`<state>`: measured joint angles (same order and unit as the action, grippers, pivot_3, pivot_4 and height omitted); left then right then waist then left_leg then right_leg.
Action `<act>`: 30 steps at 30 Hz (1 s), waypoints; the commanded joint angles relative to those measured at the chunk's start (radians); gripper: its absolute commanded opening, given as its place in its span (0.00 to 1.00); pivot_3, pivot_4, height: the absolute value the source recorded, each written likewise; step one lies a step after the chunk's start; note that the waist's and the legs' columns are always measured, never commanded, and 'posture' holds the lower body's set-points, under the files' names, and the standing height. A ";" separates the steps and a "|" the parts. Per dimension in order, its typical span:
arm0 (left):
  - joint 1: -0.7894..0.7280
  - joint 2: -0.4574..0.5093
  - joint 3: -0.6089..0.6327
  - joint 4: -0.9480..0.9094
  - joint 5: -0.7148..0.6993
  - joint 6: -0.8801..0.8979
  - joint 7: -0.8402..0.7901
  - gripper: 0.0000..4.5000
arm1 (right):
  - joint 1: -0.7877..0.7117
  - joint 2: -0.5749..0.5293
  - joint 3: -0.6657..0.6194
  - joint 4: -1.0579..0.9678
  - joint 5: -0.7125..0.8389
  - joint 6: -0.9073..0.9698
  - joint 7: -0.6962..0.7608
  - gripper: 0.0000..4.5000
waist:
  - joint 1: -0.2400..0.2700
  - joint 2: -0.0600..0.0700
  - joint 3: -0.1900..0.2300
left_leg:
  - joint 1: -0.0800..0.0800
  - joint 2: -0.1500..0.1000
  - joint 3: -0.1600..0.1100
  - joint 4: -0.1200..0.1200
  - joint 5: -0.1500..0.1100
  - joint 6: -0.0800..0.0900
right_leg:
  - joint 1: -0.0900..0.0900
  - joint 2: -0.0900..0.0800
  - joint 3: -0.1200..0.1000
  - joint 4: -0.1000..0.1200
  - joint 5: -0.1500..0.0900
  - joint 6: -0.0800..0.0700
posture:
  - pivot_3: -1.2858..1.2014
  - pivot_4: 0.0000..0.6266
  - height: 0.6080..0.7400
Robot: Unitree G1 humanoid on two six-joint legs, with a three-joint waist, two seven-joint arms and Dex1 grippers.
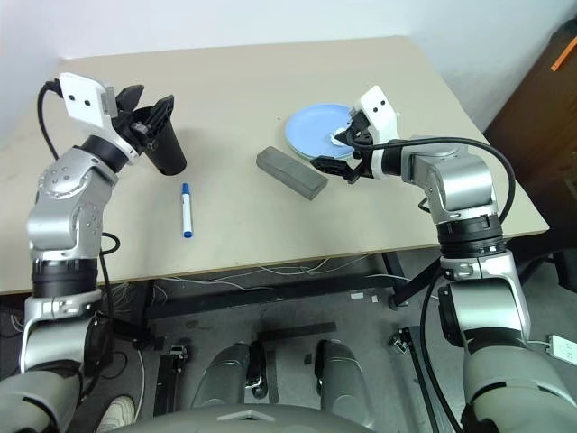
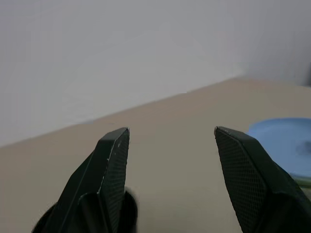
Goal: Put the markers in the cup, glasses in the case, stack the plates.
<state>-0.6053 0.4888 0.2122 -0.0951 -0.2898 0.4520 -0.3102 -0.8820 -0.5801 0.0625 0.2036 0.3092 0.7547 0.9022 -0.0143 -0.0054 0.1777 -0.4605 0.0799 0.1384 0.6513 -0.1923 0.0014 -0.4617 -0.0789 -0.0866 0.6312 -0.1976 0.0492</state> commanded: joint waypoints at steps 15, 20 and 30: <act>0.333 -0.176 -0.009 -0.526 0.017 0.621 0.324 0.65 | -0.008 -0.065 0.005 -0.006 -0.018 -0.167 0.158 1.00 | 0.004 -0.001 0.000 | 0.001 -0.001 -0.003 -0.001 0.000 0.000 | 0.000 0.001 0.000 -0.001 0.000 0.000 | 0.52 0.24 1.00; 0.305 -0.244 -0.003 -0.431 0.045 0.607 0.364 0.65 | -0.003 -0.043 0.006 -0.010 -0.026 -0.164 0.123 1.00 | 0.003 -0.001 0.000 | 0.001 -0.001 -0.004 0.002 -0.001 -0.003 | 0.002 -0.002 -0.001 -0.004 0.000 -0.002 | 0.52 0.24 1.00; 0.216 -0.279 -0.048 -0.284 0.127 0.604 0.427 0.99 | 0.009 -0.037 -0.001 -0.021 -0.033 -0.153 0.089 1.00 | 0.004 -0.001 0.000 | 0.000 -0.001 -0.004 0.000 -0.001 -0.002 | 0.001 0.000 0.000 -0.005 0.003 -0.004 | 0.52 0.24 1.00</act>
<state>-0.3630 0.2107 0.1778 -0.3828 -0.1882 1.0800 0.1058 -0.8631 -0.6159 0.0776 0.2165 0.2765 0.6039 1.0047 -0.0108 -0.0063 0.1778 -0.4610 0.0788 0.1340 0.6517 -0.1934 -0.0009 -0.4609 -0.0791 -0.0870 0.6265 -0.1947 0.0448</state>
